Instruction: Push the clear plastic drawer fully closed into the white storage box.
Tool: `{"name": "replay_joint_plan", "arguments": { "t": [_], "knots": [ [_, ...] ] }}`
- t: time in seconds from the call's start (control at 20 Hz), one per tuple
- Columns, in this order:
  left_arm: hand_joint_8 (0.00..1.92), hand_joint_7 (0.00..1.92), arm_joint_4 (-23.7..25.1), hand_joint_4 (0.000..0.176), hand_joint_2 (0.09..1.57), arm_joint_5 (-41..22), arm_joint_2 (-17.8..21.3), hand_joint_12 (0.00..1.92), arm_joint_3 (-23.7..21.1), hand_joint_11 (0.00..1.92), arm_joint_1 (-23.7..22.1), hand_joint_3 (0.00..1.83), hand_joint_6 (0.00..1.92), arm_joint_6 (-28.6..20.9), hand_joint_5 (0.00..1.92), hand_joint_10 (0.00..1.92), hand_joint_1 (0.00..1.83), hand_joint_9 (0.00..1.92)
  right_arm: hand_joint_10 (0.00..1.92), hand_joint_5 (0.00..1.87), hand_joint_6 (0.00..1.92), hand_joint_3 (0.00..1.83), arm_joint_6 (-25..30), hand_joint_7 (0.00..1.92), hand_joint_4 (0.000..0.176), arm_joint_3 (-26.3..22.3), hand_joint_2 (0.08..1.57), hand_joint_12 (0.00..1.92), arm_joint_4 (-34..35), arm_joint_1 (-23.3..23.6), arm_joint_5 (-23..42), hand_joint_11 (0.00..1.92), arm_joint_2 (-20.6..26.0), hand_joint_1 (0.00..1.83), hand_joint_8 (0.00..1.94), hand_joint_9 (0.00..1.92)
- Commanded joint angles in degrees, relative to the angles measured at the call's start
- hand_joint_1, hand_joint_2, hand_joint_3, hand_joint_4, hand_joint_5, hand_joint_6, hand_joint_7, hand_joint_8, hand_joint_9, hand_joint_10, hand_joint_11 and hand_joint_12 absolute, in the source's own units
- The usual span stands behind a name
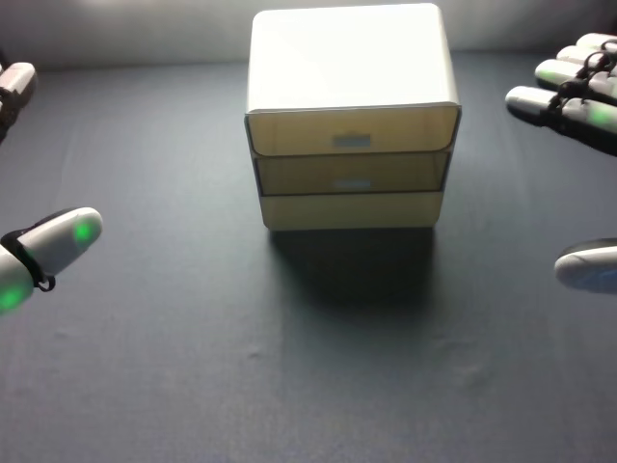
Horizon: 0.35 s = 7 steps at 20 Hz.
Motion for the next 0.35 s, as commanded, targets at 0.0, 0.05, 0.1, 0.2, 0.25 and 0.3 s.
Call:
{"name": "replay_joint_plan", "arguments": {
  "t": [0.0, 0.05, 0.1, 0.2, 0.25, 0.3],
  "knots": [
    [0.00, 0.00, 0.4, 0.036, 1.10, -7.1, 0.6, 0.00, 0.0, 0.00, -0.1, 0.00, 0.00, -0.2, 0.00, 0.00, 0.00, 0.00, 0.00, 0.00, 0.00, 0.01, 0.0, 0.00, 0.000, 0.1, 1.02, 0.00, 2.3, 0.1, 9.8, 0.00, 0.6, 0.00, 0.00, 0.00],
    [0.00, 0.00, 0.3, 0.028, 1.11, -7.1, 0.6, 0.00, 0.0, 0.00, 0.0, 0.00, 0.00, -0.2, 0.00, 0.00, 0.00, 0.00, 0.00, 0.00, 0.00, 0.02, 0.0, 0.00, 0.005, 0.2, 1.05, 0.00, 3.2, -0.7, 10.7, 0.00, 0.8, 0.00, 0.00, 0.00],
    [0.00, 0.00, 0.3, 0.025, 1.10, -7.1, 0.6, 0.00, 0.0, 0.00, 0.0, 0.00, 0.00, -0.2, 0.00, 0.00, 0.00, 0.00, 0.00, 0.00, 0.00, 0.01, 0.0, 0.00, 0.041, 0.3, 1.03, 0.00, 3.5, -0.9, 10.8, 0.00, 0.8, 0.00, 0.00, 0.00],
    [0.00, 0.00, 0.2, 0.025, 1.11, -7.1, 0.6, 0.00, 0.0, 0.00, 0.2, 0.00, 0.00, -0.2, 0.00, 0.00, 0.00, 0.00, 0.00, 0.00, 0.00, 0.00, 0.0, 0.00, 0.038, 0.3, 1.02, 0.00, 3.7, -1.0, 10.8, 0.00, 0.8, 0.00, 0.00, 0.00],
    [0.00, 0.00, 0.2, 0.022, 1.12, -7.1, 0.6, 0.00, -0.1, 0.00, 0.2, 0.00, 0.00, -0.2, 0.00, 0.00, 0.00, 0.00, 0.00, 0.00, 0.00, 0.00, 0.0, 0.00, 0.053, 0.3, 1.01, 0.00, 3.8, -1.0, 10.8, 0.00, 0.8, 0.00, 0.00, 0.00],
    [0.00, 0.00, 0.2, 0.021, 1.13, -7.1, 0.6, 0.00, -0.1, 0.00, 0.3, 0.00, 0.00, -0.2, 0.00, 0.00, 0.00, 0.00, 0.00, 0.00, 0.00, 0.00, 0.0, 0.00, 0.056, 0.4, 1.01, 0.00, 3.8, -1.0, 10.8, 0.00, 0.8, 0.00, 0.00, 0.00]
  ]
}}
